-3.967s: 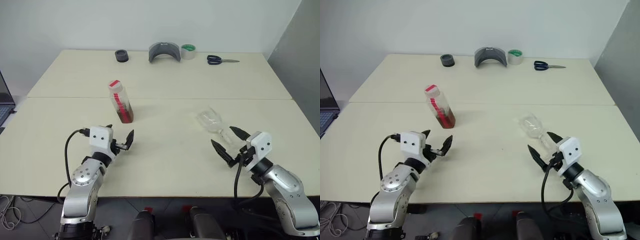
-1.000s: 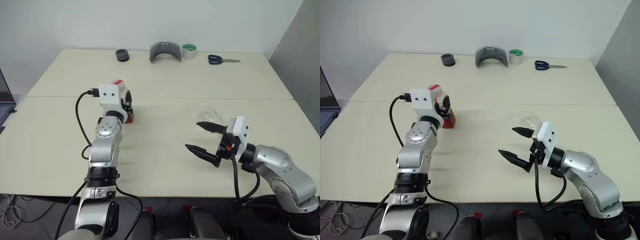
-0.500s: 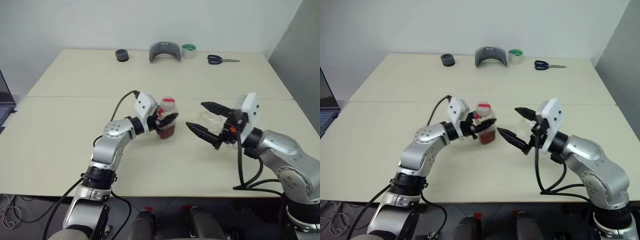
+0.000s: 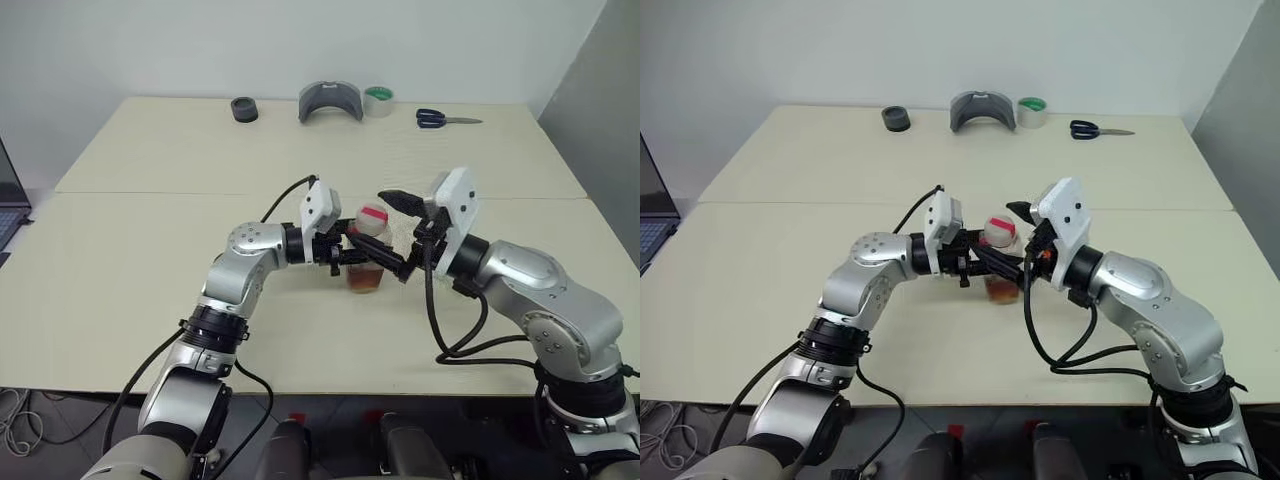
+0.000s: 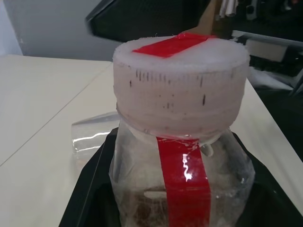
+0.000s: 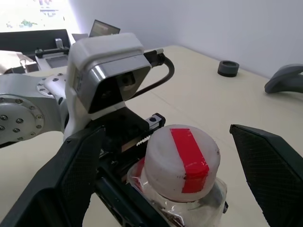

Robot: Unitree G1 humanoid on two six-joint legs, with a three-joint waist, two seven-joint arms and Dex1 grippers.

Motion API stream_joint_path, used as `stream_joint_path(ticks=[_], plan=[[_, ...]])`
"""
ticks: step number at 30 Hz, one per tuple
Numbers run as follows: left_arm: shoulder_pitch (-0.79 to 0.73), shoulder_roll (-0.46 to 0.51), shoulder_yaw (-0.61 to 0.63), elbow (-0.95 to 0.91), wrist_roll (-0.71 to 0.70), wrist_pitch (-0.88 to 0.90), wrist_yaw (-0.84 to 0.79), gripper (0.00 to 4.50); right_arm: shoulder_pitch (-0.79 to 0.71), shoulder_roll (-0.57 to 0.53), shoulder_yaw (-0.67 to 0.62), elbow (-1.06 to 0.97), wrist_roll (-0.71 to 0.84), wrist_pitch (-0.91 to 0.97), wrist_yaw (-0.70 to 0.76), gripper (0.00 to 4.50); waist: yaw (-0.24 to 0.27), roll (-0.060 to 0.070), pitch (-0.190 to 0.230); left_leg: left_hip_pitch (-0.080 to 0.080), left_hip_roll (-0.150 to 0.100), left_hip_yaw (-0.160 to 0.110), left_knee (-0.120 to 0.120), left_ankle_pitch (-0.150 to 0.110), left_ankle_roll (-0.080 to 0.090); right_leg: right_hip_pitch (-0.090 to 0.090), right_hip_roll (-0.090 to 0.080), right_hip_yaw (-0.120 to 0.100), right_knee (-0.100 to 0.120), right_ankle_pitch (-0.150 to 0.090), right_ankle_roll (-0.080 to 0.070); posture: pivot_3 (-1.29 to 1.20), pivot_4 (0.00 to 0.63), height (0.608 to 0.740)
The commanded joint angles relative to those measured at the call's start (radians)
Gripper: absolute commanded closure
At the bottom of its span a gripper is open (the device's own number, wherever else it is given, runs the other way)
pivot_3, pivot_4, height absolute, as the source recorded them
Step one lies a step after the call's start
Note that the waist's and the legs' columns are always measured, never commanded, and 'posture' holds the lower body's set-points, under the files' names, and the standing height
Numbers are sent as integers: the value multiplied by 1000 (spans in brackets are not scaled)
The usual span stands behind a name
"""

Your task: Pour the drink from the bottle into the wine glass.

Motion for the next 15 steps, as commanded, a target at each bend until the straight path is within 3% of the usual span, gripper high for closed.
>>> stream_joint_path(ticks=[1, 7, 10, 15], plan=[[-32, 1, -8, -13, 8, -41, -22, 2543, -20, 24, 6, -7, -38, -30, -20, 0, 0, 0, 0, 0, 0, 0, 0, 0, 0, 0, 0, 0, 0, 0, 0, 0, 150, 740], [-31, -3, -5, 0, 22, -65, -23, 2543, -23, 54, 1, 5, -71, -39, -19, 0, 0, 0, 0, 0, 0, 0, 0, 0, 0, 0, 0, 0, 0, 0, 0, 0, 150, 740], [-39, -4, 0, 15, 27, -77, -21, 2543, -18, 55, 1, 2, -67, -25, -11, 604, 0, 0, 0, 0, 0, 0, 0, 0, 0, 0, 0, 0, 0, 0, 0, 0, 150, 740], [-55, -17, 16, 47, 31, -108, 3, 2543, 1, 46, 11, -12, -57, 0, 7, 2322, 0, 0, 0, 0, 0, 0, 0, 0, 0, 0, 0, 0, 0, 0, 0, 0, 150, 740]])
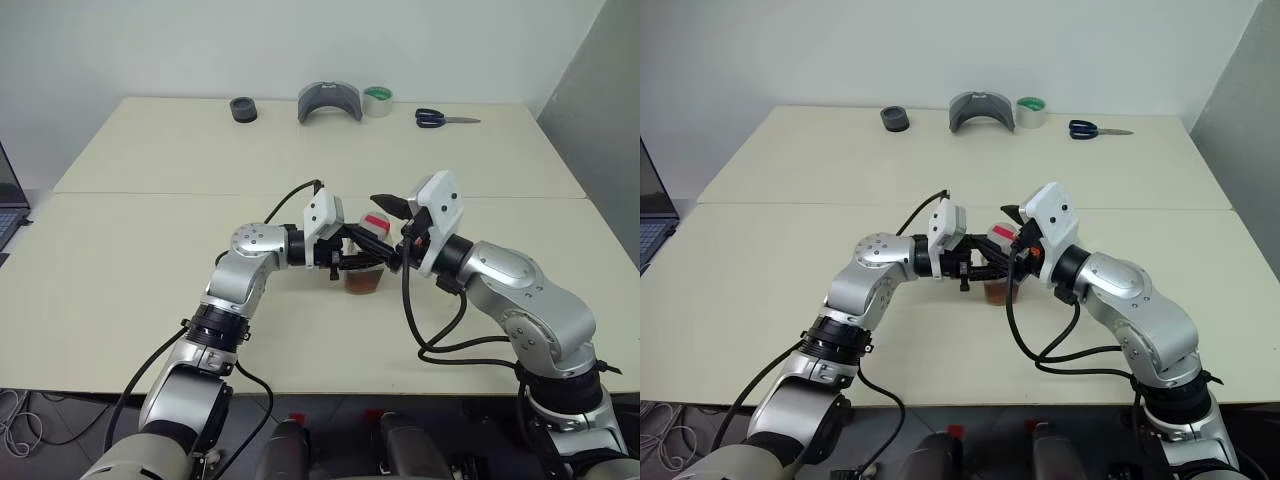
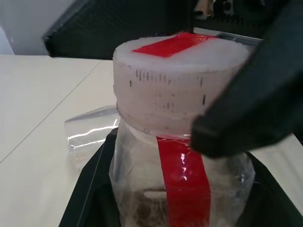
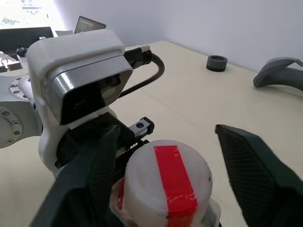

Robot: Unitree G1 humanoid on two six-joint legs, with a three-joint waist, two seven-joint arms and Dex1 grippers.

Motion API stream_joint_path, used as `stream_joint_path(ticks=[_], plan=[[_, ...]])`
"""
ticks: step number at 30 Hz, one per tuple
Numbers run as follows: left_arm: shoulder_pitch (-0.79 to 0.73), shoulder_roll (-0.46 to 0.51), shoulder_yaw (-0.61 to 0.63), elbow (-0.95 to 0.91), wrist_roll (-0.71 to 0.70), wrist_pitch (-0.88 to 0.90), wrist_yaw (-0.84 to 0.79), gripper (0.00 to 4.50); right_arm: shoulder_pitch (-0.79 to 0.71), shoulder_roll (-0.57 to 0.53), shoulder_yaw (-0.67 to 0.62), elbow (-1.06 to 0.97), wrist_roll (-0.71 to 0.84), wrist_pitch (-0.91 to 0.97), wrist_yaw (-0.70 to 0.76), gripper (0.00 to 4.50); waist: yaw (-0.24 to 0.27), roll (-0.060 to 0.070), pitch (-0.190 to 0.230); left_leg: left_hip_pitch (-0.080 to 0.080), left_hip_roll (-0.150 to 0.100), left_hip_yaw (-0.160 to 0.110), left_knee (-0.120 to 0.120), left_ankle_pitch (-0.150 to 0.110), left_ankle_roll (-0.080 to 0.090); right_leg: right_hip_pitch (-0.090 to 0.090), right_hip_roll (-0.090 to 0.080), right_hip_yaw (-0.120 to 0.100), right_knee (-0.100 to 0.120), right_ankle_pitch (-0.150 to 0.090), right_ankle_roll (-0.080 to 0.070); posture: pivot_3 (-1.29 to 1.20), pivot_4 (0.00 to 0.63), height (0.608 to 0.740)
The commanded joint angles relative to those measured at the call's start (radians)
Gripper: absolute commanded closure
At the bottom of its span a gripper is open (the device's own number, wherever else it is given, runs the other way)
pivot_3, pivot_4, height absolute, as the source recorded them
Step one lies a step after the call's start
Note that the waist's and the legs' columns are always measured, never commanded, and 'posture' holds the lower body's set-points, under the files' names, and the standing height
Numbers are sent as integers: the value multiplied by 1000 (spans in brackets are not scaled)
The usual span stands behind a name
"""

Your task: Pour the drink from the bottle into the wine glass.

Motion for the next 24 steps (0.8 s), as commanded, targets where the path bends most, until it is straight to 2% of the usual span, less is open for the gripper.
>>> stream_joint_path(ticks=[1, 3, 5, 10, 13, 17, 20, 21, 24], plan=[[-40, -13, 31, -4, -7, -42, 19, 2545, 4, -4, -4, -42, 12, 7, 18, 2615, 0, 0, 0, 0, 0, 0, 0, 0, 0, 0, 0, 0, 0, 0, 0, 0, 150, 740], [-45, -17, 36, 3, -11, -46, 24, 2551, 3, -8, -1, -38, 14, 5, 29, 2607, 0, 0, 0, 0, 0, 0, 0, 0, 0, 0, 0, 0, 0, 0, 0, 0, 150, 740], [-50, -19, 40, 6, -17, -44, 19, 2551, -12, -35, 16, -12, 14, -31, 99, 2607, 0, 0, 0, 0, 0, 0, 0, 0, 0, 0, 0, 0, 0, 0, 0, 0, 150, 740], [-55, -16, 32, -2, -36, -37, -36, 2553, -139, -196, 78, 192, -27, -257, 509, 2607, -2, 0, 1, 0, -1, 1, 0, 0, 0, 0, 0, 0, 0, 0, 0, 0, 150, 740], [-62, -18, 31, 0, -39, -40, -52, 2554, -237, -231, 103, 329, -38, -316, 665, 2607, -3, 1, 1, 1, 0, 1, 0, 0, 0, 0, 1, 0, 0, 0, 0, 0, 150, 740], [-64, -31, 37, 7, -34, -47, -35, 2555, -245, -232, 99, 364, -42, -318, 711, 2607, -1, 1, 1, 0, 0, 0, -1, 0, 0, 0, 1, 0, 0, 0, 0, 0, 150, 740], [-55, -31, 31, 13, -17, -55, -27, 2556, -201, -195, 33, 341, -45, -305, 601, 2607, 0, 1, 1, -1, 0, 0, 0, 0, 1, 0, -1, 0, -1, 0, 0, 0, 150, 740], [-52, -34, 34, 12, -18, -52, -22, 2557, -183, -192, 13, 324, -40, -297, 581, 1877, 0, 1, 1, -2, -1, 0, 0, 0, 1, 0, -1, 0, -1, 0, 0, 0, 150, 740], [-52, -44, 37, 18, -16, -53, -4, 2576, -120, -175, -93, 212, 10, -214, 449, 908, 2, 1, 1, -3, -1, -1, 1, 0, 1, -1, -2, -1, -1, 0, 0, 0, 150, 740]])
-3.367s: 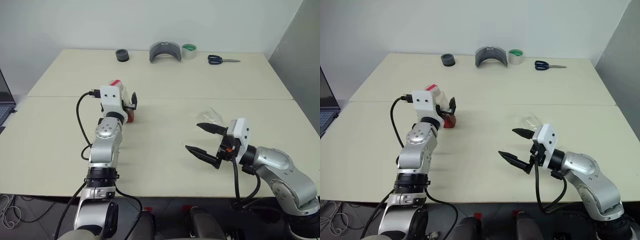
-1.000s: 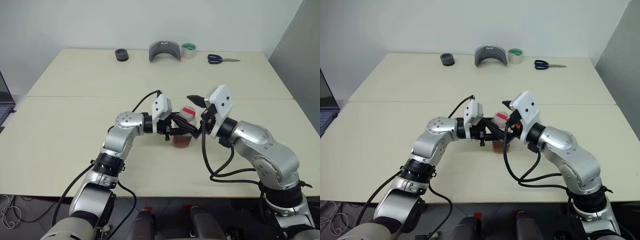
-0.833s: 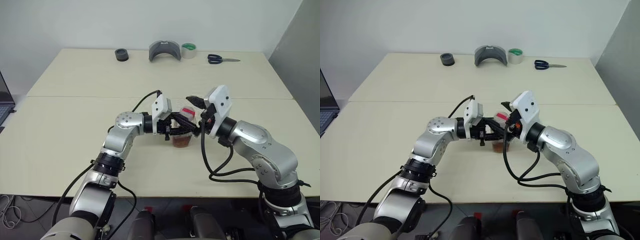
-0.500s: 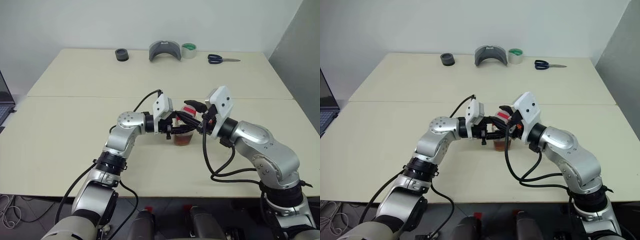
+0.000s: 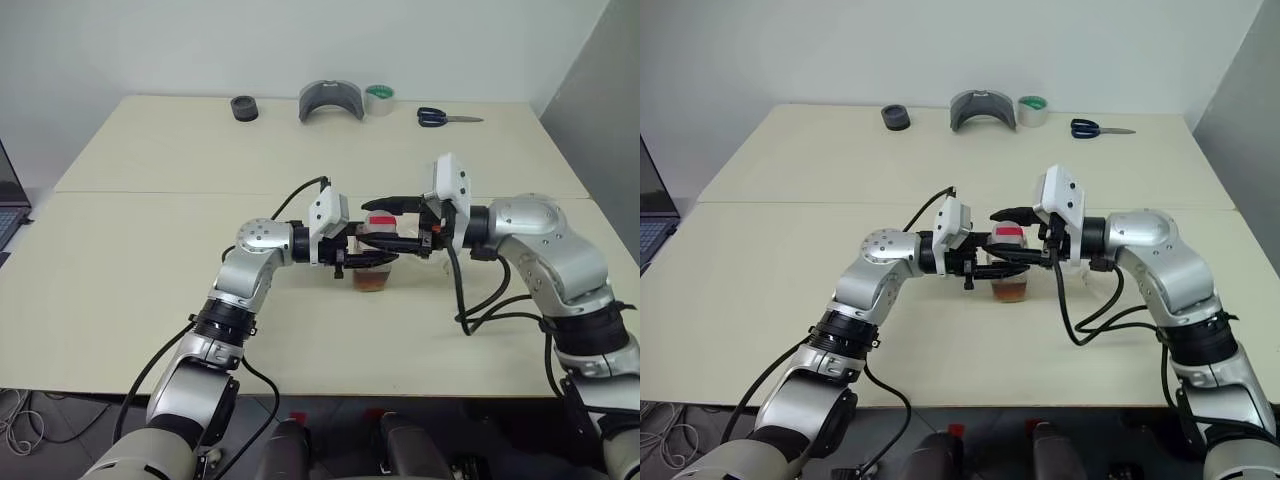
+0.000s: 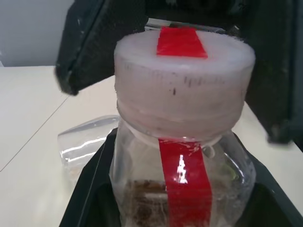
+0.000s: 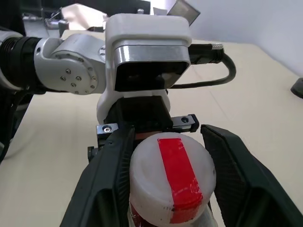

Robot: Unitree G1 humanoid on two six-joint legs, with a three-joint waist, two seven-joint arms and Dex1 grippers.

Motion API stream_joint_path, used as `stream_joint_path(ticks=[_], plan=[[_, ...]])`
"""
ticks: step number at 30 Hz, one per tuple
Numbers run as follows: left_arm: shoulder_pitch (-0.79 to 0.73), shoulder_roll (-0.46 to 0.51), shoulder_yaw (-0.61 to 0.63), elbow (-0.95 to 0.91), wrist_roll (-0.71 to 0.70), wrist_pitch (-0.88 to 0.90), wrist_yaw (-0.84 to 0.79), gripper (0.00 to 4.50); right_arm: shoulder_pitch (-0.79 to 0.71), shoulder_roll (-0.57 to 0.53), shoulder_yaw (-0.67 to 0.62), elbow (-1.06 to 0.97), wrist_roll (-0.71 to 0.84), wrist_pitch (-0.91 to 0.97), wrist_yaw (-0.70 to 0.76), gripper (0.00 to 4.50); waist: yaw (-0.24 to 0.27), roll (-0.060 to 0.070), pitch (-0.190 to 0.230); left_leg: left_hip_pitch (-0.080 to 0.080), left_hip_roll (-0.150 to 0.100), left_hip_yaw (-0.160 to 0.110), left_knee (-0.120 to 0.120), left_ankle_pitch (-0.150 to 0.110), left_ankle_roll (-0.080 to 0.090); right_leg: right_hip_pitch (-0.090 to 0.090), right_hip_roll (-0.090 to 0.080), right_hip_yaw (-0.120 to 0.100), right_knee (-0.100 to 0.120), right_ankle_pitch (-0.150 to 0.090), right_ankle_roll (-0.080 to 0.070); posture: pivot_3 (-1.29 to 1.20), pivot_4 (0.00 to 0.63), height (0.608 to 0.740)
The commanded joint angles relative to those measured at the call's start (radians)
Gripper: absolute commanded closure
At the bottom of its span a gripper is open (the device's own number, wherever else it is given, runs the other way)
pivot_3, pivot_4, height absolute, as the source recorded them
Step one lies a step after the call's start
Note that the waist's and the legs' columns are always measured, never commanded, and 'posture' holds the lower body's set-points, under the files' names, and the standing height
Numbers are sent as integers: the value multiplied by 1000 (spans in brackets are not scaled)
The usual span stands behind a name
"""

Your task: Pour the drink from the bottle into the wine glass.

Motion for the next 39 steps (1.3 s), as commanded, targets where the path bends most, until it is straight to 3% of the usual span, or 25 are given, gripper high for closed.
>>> stream_joint_path(ticks=[1, 2, 7, 12, 21, 24, 26, 29, 34, 39], plan=[[-25, -11, 35, -21, -19, -17, 27, 2576, 54, 3, -132, -159, 64, 90, -132, 597, 1, 0, 0, 0, 0, 0, 0, 0, 0, 0, 0, 0, 0, 0, 0, 0, 150, 740], [-26, -11, 34, -18, -17, -18, 29, 2576, 86, 5, -158, -225, 92, 126, -167, 258, 3, 0, 0, 0, 0, 0, 0, 0, 0, 0, 0, 0, 0, 0, 0, 0, 150, 740], [-32, -19, 35, 4, -8, -34, 39, 2576, 225, 67, -145, -465, 87, 244, -389, 240, 0, 0, 0, -1, 0, -1, 0, 0, 0, 0, 1, -1, 0, 0, 0, 0, 150, 740], [-48, -34, 35, 27, -11, -38, 40, 2576, 228, 224, -66, -498, -22, 283, -625, 240, -3, 0, 0, 2, 1, 0, 0, 0, 0, 0, 2, 1, 2, 0, 0, 0, 150, 740], [-63, -34, 38, 45, -10, -43, 32, 2576, 199, 310, -26, -423, -124, 239, -713, 240, -1, 0, 0, 1, 0, 0, 0, 0, 0, 0, 2, 1, 1, 0, 0, 0, 150, 740], [-63, -32, 39, 45, -10, -44, 34, 2576, 201, 322, -24, -414, -140, 224, -716, 838, -1, 0, 0, 1, 1, 0, 0, 0, 0, 0, 2, 0, 1, 0, 0, 0, 150, 740], [-64, -31, 40, 48, -9, -45, 34, 2576, 202, 330, -24, -410, -146, 214, -716, 1495, -2, 0, 0, 1, 1, 0, 0, 0, 0, 0, 2, 0, 1, 0, 0, 0, 150, 740], [-61, -28, 41, 46, -10, -43, 37, 2576, 216, 332, -1, -411, -158, 205, -705, 2561, -2, 0, 0, 1, 1, 0, 0, 0, 0, 0, 2, 0, 1, 0, 0, 0, 150, 740], [-65, -26, 41, 50, -15, -31, 30, 2577, 203, 294, 22, -360, -131, 152, -584, 2622, -2, 0, 0, 1, 0, 0, 0, 0, 0, 0, 2, 0, 1, 0, 0, 0, 150, 740], [-74, -13, 24, 43, -17, -24, -20, 2579, 55, 139, 23, -97, 29, 102, -103, 2622, -4, 1, 1, 2, 0, 1, 0, 0, 0, 1, 3, 1, 1, 0, 0, 0, 150, 740]])
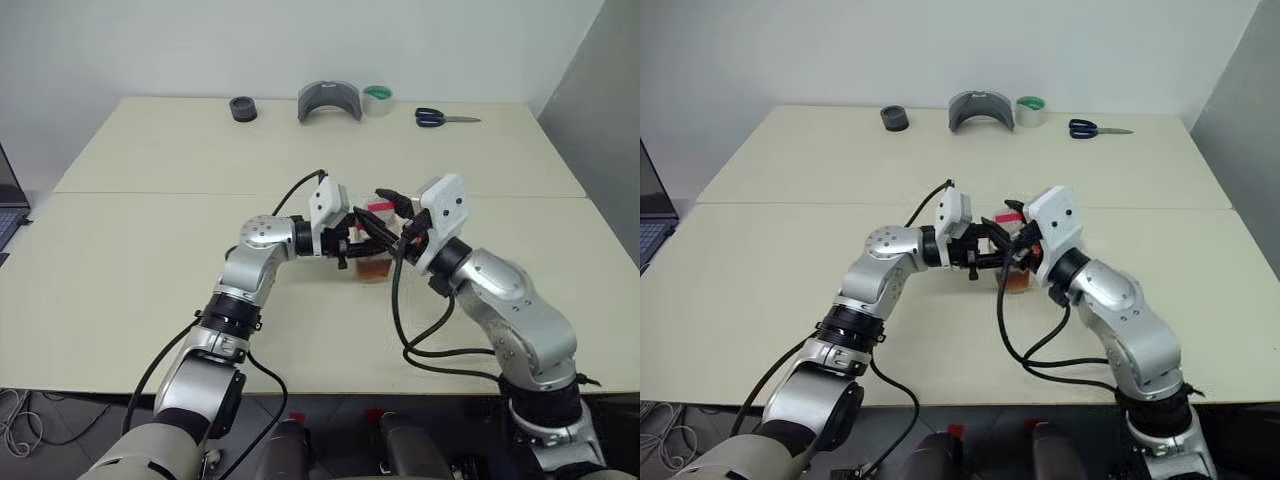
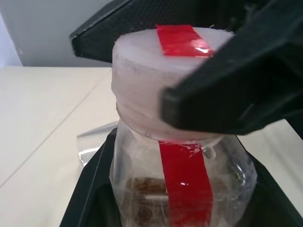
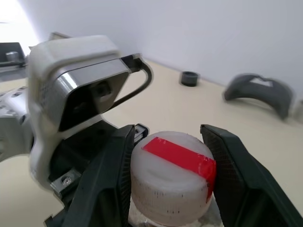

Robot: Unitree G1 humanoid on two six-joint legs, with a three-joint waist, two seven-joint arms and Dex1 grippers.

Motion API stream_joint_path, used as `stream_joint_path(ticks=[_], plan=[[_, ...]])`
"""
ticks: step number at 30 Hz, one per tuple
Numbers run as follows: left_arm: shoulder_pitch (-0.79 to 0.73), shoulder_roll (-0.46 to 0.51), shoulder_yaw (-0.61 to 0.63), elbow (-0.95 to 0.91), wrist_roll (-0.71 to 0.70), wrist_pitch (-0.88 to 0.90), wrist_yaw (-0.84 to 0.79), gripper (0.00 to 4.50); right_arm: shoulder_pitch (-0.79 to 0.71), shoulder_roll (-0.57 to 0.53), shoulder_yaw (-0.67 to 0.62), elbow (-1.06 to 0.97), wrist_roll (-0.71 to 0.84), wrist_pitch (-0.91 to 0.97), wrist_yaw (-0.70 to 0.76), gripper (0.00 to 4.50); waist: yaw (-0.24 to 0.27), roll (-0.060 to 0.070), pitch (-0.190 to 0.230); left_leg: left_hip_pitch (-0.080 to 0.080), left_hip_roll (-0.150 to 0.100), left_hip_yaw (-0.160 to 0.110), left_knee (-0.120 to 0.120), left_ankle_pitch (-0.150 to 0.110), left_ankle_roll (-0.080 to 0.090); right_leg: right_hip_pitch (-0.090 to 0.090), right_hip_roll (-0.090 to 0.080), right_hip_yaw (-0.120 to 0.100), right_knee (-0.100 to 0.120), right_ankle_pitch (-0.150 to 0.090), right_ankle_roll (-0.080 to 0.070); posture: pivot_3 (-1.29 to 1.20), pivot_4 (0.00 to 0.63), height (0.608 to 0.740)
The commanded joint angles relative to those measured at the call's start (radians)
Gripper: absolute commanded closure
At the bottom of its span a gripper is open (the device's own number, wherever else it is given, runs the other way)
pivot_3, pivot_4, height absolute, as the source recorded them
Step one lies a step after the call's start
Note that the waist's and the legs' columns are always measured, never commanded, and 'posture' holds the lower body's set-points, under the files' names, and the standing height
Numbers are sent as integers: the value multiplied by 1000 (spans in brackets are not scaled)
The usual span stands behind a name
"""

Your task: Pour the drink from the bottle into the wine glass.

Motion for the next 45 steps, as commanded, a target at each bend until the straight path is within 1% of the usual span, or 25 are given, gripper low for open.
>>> stream_joint_path(ticks=[1, 3, 6, 8, 10, 13, 15, 17, 20, 22, 24, 25, 27, 31, 35, 38, 43, 44, 45], plan=[[-40, 0, 5, -35, -15, -8, -28, 2580, -126, -95, 48, 166, 100, -24, 363, 2622, 0, 1, 0, 1, 0, 0, 0, 0, 0, 0, 0, 0, 0, 0, 0, 0, 150, 740], [-41, 6, 8, -28, -9, -16, -32, 2581, -178, -120, 53, 242, 90, -39, 419, 2622, 0, 0, 0, 1, 0, -1, -1, 0, 0, 1, 1, -1, -1, 0, 0, 0, 150, 740], [-36, 7, 14, -31, -3, -16, -25, 2583, -201, -128, 35, 268, 89, -33, 435, 2622, 1, 0, 0, 0, 1, -1, -2, 0, 1, 0, 0, -1, -1, 0, 0, 0, 150, 740], [-29, 7, 17, -43, -2, -10, -16, 2602, -188, -114, -1, 257, 74, -50, 383, 1869, 1, 0, 0, -1, 0, -1, -2, 0, 1, -1, 0, -1, -1, 0, 0, 0, 150, 740], [-22, 7, 19, -53, -4, -4, -11, 2613, -164, -113, -37, 212, 82, -37, 342, 1289, 2, 0, 0, -2, 0, -1, -1, 0, 1, -1, -1, -1, -1, 0, 0, 0, 150, 740], [-14, 7, 20, -58, -2, -7, 0, 2618, -105, -129, -90, 89, 110, 13, 275, 254, 3, 0, 0, -3, -1, -1, -1, 0, 1, -2, -3, -1, -1, 0, 0, 0, 150, 740], [-14, 7, 22, -57, -3, -9, 6, 2630, -55, -132, -125, -11, 141, 63, 221, 213, 5, 0, 0, -4, -1, -2, 0, 0, 1, -2, -3, -1, -1, 0, 0, 0, 150, 740], [-19, 6, 25, -49, -3, -9, 9, 2630, 0, -125, -140, -105, 137, 98, 145, 213, 5, 0, 0, -5, -1, -2, 0, 0, 1, -2, -3, -2, -1, 0, 0, 0, 150, 740], [-23, 6, 27, -39, -6, -7, 10, 2630, 52, -59, -148, -207, 139, 139, 11, 213, 4, 0, 0, -4, 0, -3, 0, 0, 1, -2, -2, -2, 0, 0, 0, 0, 150, 740], [-26, 7, 27, -33, -9, -3, 5, 2630, 68, -26, -102, -240, 72, 147, -83, 213, 0, 1, 0, -4, 0, -2, 0, 0, 1, -2, -1, -1, 0, 0, 0, 0, 150, 740], [-33, 6, 26, -26, -17, 11, -8, 2630, 71, 45, -52, -239, -10, 136, -206, 213, 0, 1, 0, -2, 0, -2, 0, 0, 1, -2, -1, -1, 1, 0, 0, 0, 150, 740], [-36, 7, 26, -20, -19, 17, -13, 2630, 70, 69, -31, -232, -41, 125, -245, 213, 0, 1, 0, -1, 0, -2, 0, 0, 1, -2, 0, -1, 1, 0, 0, 0, 150, 740], [-44, 13, 22, -8, -12, 16, -29, 2630, 72, 99, -4, -221, -83, 110, -285, 213, 0, 1, 0, -1, 1, -1, 0, 0, 1, -2, 1, 0, 2, 0, 0, 0, 150, 740], [-58, 18, 26, 17, -5, 6, -44, 2630, 75, 130, 25, -206, -118, 97, -309, 213, 2, 1, 0, -2, 0, -1, 0, 0, 0, -2, 0, 0, 1, 0, 0, 0, 150, 740], [-67, 19, 25, 30, -4, -2, -51, 2630, 69, 152, 23, -184, -137, 82, -326, 213, 2, 1, 0, -2, 0, -1, 0, 0, 1, -2, 0, 0, 0, 0, 0, 0, 150, 740], [-65, 19, 25, 27, -3, -2, -52, 2630, 71, 152, 18, -171, -150, 76, -325, 828, 2, 1, 0, -2, 0, -1, 0, 0, 1, -2, 0, -1, 0, 0, 0, 0, 150, 740], [-58, 21, 25, 20, -1, 1, -49, 2631, 78, 143, 22, -166, -150, 76, -313, 2536, 1, 1, 0, -2, 0, -2, 0, 0, 1, -2, 0, -1, 1, 0, 0, 0, 150, 740], [-58, 21, 26, 20, -1, 1, -47, 2631, 80, 139, 25, -165, -149, 75, -308, 2640, 1, 1, 0, -2, 0, -2, 0, 0, 1, -2, 0, -1, 1, 0, 0, 0, 150, 740], [-58, 21, 26, 19, -1, 1, -46, 2631, 81, 138, 27, -164, -148, 74, -304, 2638, 1, 1, 0, -2, 0, -1, 0, 0, 1, -2, 0, -1, 1, 0, 0, 0, 150, 740]])
